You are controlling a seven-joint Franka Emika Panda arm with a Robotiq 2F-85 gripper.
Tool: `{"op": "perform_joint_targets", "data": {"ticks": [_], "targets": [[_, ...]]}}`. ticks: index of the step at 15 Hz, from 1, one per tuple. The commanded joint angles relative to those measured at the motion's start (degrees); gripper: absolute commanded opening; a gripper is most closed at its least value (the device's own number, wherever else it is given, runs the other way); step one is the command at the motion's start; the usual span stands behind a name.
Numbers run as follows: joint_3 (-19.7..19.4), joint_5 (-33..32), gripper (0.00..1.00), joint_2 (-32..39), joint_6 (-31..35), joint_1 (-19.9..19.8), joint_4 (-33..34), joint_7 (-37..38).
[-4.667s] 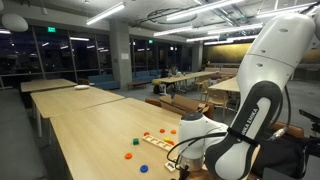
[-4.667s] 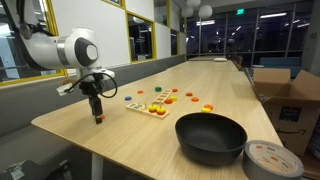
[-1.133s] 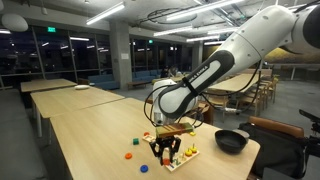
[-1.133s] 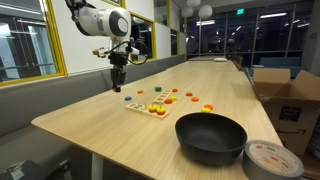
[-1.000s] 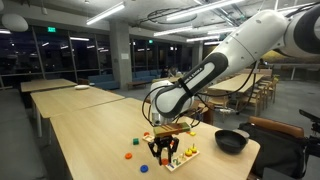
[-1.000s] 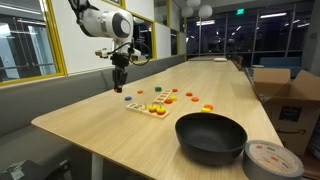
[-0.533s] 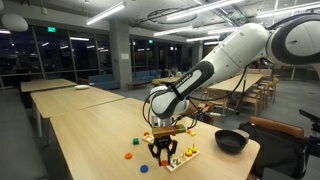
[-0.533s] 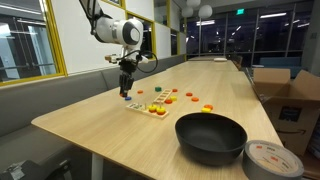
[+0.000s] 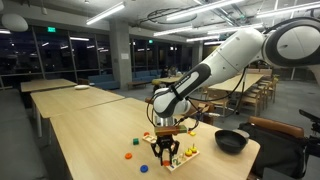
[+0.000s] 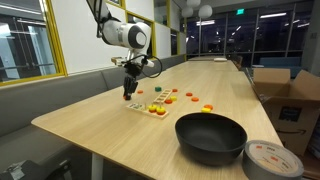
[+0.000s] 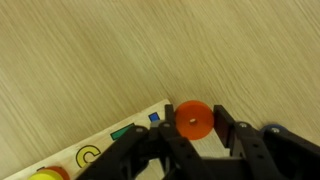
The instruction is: Pick up the orange object and put it on the wooden object
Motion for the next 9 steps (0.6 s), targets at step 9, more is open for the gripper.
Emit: {"op": "perform_joint_targets", "data": {"ticks": [9], "targets": [[-2.6, 4.4, 0.18, -1.2, 7.0, -0.3, -2.3, 3.2]]}}
